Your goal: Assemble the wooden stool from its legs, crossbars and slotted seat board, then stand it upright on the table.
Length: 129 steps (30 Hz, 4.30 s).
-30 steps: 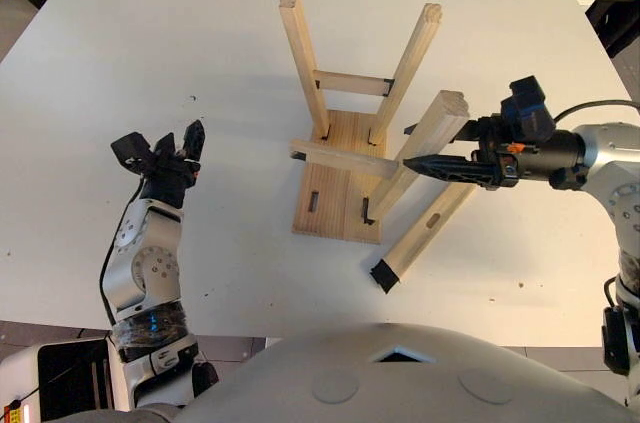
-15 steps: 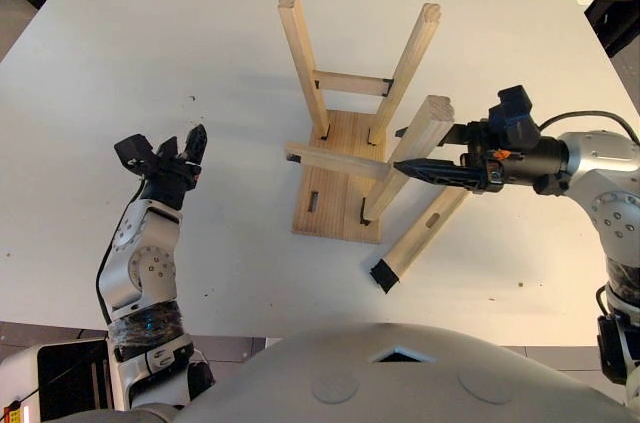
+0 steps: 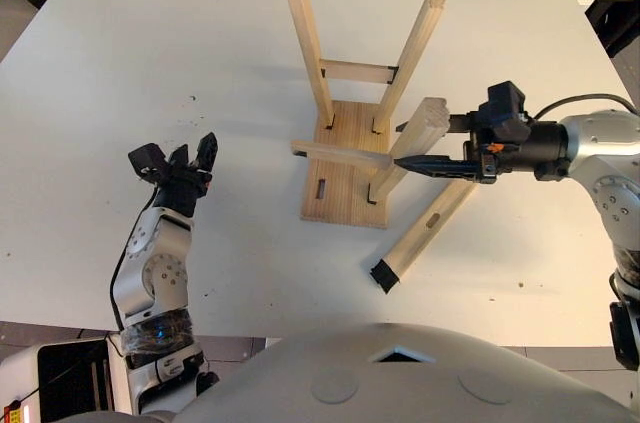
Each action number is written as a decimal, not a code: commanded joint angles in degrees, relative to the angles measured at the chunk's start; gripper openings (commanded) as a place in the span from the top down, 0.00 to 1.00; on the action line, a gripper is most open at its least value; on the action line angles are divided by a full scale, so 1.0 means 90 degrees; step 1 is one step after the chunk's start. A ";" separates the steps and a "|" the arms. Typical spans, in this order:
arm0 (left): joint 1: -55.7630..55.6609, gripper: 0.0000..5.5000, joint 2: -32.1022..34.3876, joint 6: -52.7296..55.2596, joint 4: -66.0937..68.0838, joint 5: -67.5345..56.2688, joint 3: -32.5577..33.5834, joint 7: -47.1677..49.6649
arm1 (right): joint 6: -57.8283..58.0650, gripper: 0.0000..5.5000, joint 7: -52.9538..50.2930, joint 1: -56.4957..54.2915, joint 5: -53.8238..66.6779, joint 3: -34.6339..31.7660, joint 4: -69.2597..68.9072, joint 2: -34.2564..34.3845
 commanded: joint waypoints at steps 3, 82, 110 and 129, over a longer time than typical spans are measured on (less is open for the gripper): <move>0.0260 0.37 -0.0446 -0.0261 -0.0366 0.0181 -0.0344 0.0148 | 0.0082 0.63 0.0064 -0.0254 -0.0419 0.0593 0.0107 -0.0099; 0.0848 0.37 -0.0342 -0.0241 -0.0191 0.0243 -0.0576 -0.0200 | -0.0866 0.38 0.0142 0.2153 -0.3173 0.2211 -0.0294 -0.1696; 0.0728 0.37 -0.1227 -0.1907 0.1072 0.0640 -0.0847 -0.0177 | -0.2931 0.38 0.3201 0.1852 -0.2244 -0.0278 0.3696 -0.3266; 0.0837 0.37 -0.1475 -0.2342 0.1488 0.0629 -0.0839 -0.0198 | -0.3861 0.38 0.3248 0.0669 -0.3028 0.0821 0.6063 -0.3187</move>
